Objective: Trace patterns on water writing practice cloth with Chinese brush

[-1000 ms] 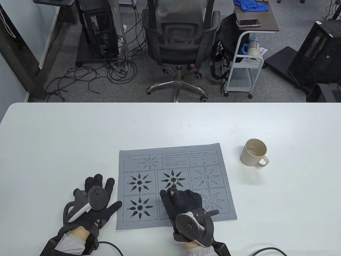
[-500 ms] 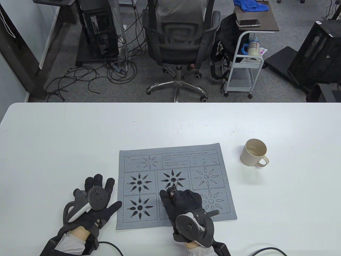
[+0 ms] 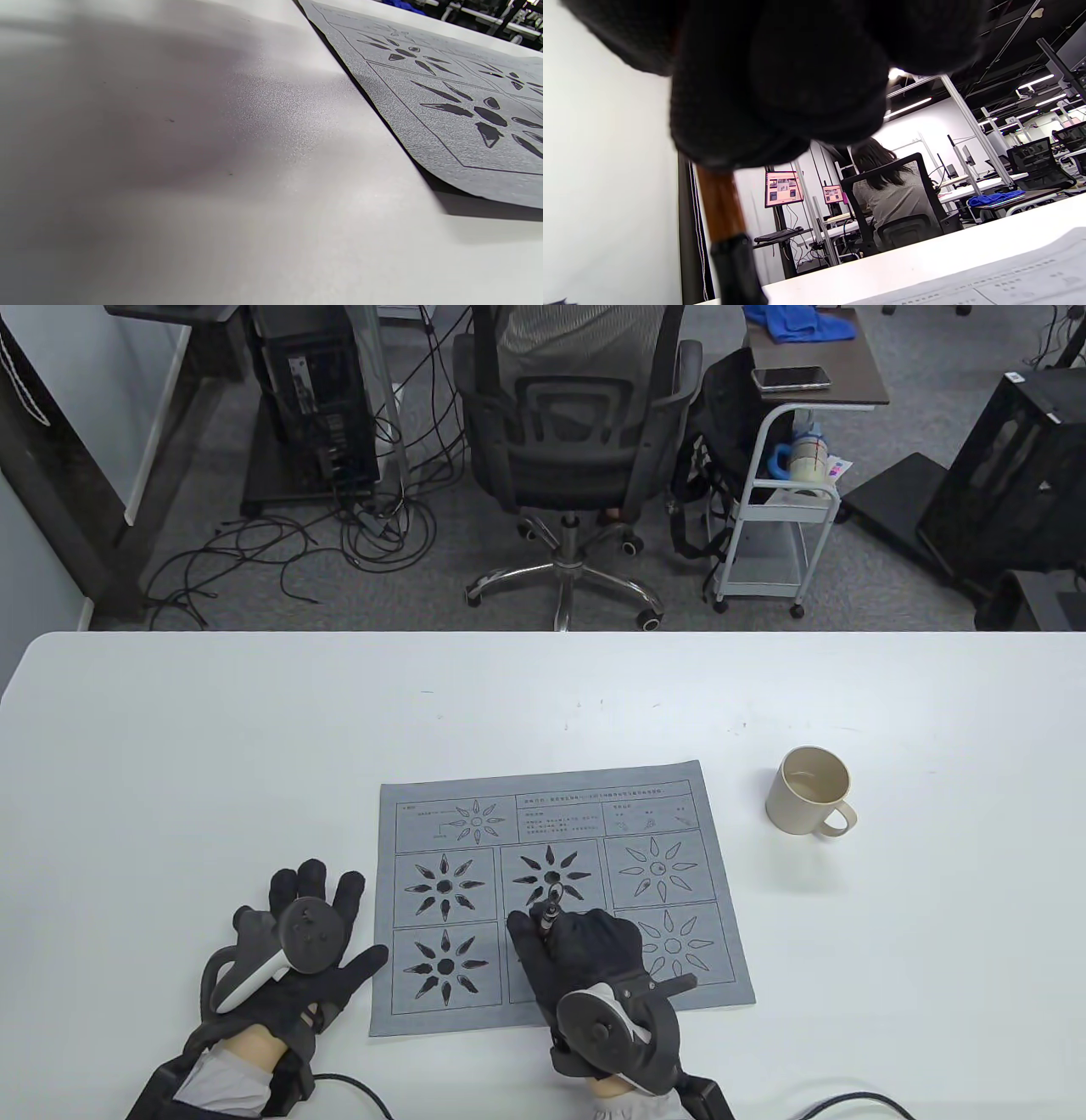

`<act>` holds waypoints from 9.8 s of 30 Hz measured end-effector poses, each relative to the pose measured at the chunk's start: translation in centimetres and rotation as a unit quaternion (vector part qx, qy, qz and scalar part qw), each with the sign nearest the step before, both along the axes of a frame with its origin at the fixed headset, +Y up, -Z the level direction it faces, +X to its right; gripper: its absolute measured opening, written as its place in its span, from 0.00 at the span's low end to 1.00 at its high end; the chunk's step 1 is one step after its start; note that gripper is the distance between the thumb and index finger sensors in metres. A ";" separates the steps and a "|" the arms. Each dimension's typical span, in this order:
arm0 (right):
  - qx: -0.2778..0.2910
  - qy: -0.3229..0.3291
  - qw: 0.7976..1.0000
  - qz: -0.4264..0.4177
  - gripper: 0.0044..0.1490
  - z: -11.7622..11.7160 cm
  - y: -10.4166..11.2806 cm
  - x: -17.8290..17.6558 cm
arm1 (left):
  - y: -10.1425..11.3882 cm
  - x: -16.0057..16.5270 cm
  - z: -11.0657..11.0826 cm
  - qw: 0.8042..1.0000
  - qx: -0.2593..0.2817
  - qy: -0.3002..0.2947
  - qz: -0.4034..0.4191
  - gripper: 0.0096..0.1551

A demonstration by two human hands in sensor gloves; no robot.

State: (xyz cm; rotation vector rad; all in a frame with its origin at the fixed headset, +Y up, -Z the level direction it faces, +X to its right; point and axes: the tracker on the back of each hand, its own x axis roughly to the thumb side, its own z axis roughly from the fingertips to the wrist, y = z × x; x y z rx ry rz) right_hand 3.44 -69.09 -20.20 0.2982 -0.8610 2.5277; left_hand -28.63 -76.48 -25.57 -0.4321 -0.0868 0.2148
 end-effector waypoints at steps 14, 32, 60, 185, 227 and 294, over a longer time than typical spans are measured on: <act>-0.006 -0.012 1.000 0.002 0.25 -0.2 -0.1 0.3 | 0.0 -0.1 0.0 1.000 -0.002 0.000 0.001 0.50; -0.016 0.045 0.998 -0.042 0.24 -0.7 2.2 2.1 | 0.1 -0.2 0.0 1.000 -0.003 0.004 0.001 0.50; 0.004 0.175 0.984 -0.042 0.21 1.1 0.1 3.9 | 0.1 0.7 0.0 1.000 -0.011 -0.014 -0.016 0.50; 0.011 0.180 0.984 0.010 0.22 1.1 -0.1 2.5 | 0.1 0.1 -0.2 1.000 -0.016 0.001 -0.017 0.50; 0.013 0.142 0.989 0.020 0.21 0.9 0.3 3.2 | 0.1 0.1 -0.2 1.000 -0.019 0.002 -0.017 0.50; 0.015 0.145 0.989 0.016 0.21 1.0 0.2 3.2 | 0.2 0.0 -0.2 1.000 -0.021 0.007 -0.018 0.50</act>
